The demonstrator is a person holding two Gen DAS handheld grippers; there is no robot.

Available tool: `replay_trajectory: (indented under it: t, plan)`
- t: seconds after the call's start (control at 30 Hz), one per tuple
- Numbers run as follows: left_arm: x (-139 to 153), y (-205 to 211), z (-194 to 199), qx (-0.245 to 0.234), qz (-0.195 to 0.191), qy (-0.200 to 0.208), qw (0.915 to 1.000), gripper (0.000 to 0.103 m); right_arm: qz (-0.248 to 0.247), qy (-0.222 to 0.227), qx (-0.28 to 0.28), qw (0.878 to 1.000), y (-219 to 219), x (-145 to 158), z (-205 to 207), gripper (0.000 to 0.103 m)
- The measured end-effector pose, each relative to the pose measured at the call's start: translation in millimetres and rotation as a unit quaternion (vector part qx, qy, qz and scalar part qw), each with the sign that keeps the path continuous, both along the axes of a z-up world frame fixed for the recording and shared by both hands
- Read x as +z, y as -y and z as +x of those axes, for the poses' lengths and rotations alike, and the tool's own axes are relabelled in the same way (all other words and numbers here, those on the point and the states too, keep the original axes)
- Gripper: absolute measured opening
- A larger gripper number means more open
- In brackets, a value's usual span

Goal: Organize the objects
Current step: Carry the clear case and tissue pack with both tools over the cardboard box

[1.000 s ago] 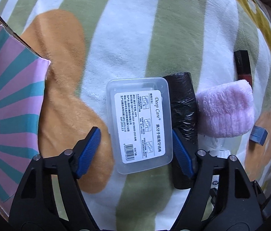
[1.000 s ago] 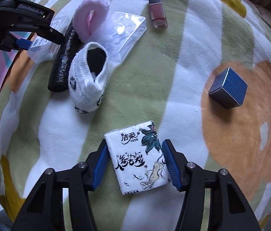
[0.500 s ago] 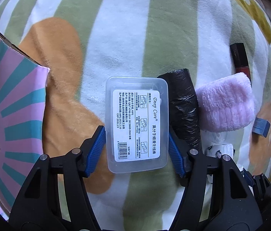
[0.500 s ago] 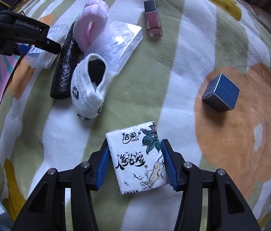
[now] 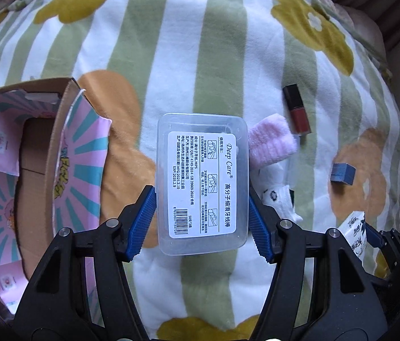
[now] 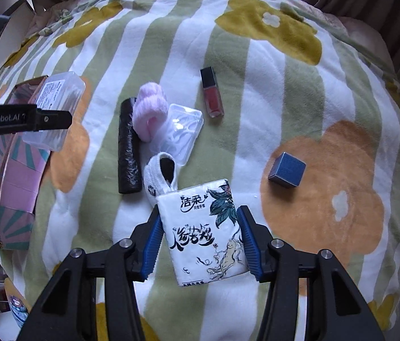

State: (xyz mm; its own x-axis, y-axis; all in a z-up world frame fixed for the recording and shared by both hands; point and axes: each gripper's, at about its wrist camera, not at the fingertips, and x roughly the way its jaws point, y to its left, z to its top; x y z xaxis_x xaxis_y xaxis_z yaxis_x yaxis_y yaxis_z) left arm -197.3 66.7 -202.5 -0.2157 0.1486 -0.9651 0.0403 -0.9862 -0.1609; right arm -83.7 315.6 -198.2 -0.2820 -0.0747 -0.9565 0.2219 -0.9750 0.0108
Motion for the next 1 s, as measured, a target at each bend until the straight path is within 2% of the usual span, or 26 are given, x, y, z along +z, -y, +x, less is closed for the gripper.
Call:
replay_trajectory:
  t: [0.03,0.07,0.23,0.37,0.5,0.67,1.0]
  plan:
    - [5.6,-12.2,29.6,-0.002,0.001,-0.008,1.0000,0.059,0.002,-0.003,-0.004,1.000,26.6,10.2,-9.1,0.047]
    - [13.9,-17.2,33.2,-0.004,0.003,-0.015,0.9999,0.059,0.003,-0.006,-0.009,1.000,44.4,31.7,-14.3,0.047]
    - [75.7,-11.4,73.8,-0.016,0.008,-0.046,0.9988,0.059,-0.004,-0.020,-0.043,0.999,59.3,80.6,0.2,0.047]
    - [111.1,-3.4,104.8,-0.031,0.005,-0.070,0.9971,0.059,-0.007,-0.031,-0.072,0.997,64.1,117.6,17.6,0.047]
    - [134.8,1.2,135.3,-0.052,-0.002,-0.088,0.9948,0.059,0.001,-0.038,-0.087,0.996,69.5,137.1,36.5,0.047]
    - [156.6,13.9,165.8,-0.044,0.007,-0.103,0.9936,0.059,-0.002,-0.057,-0.111,0.992,74.4,155.3,60.9,0.047]
    - [181.7,40.8,178.8,-0.037,0.006,-0.138,0.9897,0.059,-0.002,-0.085,-0.119,0.989,87.7,176.5,71.5,0.047]
